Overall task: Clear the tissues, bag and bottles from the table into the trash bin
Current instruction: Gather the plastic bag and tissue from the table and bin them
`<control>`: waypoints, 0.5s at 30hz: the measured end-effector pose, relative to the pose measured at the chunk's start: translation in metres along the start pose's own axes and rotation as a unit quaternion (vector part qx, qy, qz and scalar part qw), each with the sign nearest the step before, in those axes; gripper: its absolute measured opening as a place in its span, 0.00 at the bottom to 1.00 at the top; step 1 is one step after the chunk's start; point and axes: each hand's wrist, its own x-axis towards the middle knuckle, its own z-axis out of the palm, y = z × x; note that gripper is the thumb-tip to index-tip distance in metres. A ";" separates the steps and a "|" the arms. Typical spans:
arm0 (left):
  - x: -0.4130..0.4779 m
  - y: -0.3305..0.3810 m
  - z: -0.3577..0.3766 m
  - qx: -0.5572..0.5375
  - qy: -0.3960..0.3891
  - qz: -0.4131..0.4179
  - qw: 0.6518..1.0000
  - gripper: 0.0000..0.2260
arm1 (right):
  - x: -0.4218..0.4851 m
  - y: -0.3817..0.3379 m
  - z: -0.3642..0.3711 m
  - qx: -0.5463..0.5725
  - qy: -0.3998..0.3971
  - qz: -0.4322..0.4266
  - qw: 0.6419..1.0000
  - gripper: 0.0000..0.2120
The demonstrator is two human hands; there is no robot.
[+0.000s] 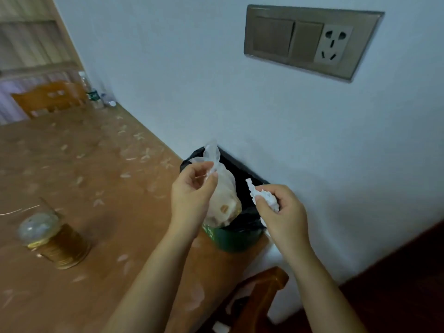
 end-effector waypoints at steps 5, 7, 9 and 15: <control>0.039 -0.007 0.020 0.029 0.025 0.014 0.999 0.10 | 0.042 0.015 0.003 0.013 -0.007 -0.008 1.000 0.13; 0.051 -0.014 0.027 0.047 0.027 0.011 0.998 0.10 | 0.054 0.022 0.005 0.018 -0.016 -0.001 1.000 0.13; 0.060 -0.023 0.033 0.066 0.019 0.007 0.998 0.10 | 0.065 0.030 0.008 0.022 -0.021 0.002 1.000 0.13; 0.072 -0.052 0.036 0.165 -0.035 -0.031 0.985 0.09 | 0.082 0.044 0.018 0.011 -0.048 -0.014 0.999 0.17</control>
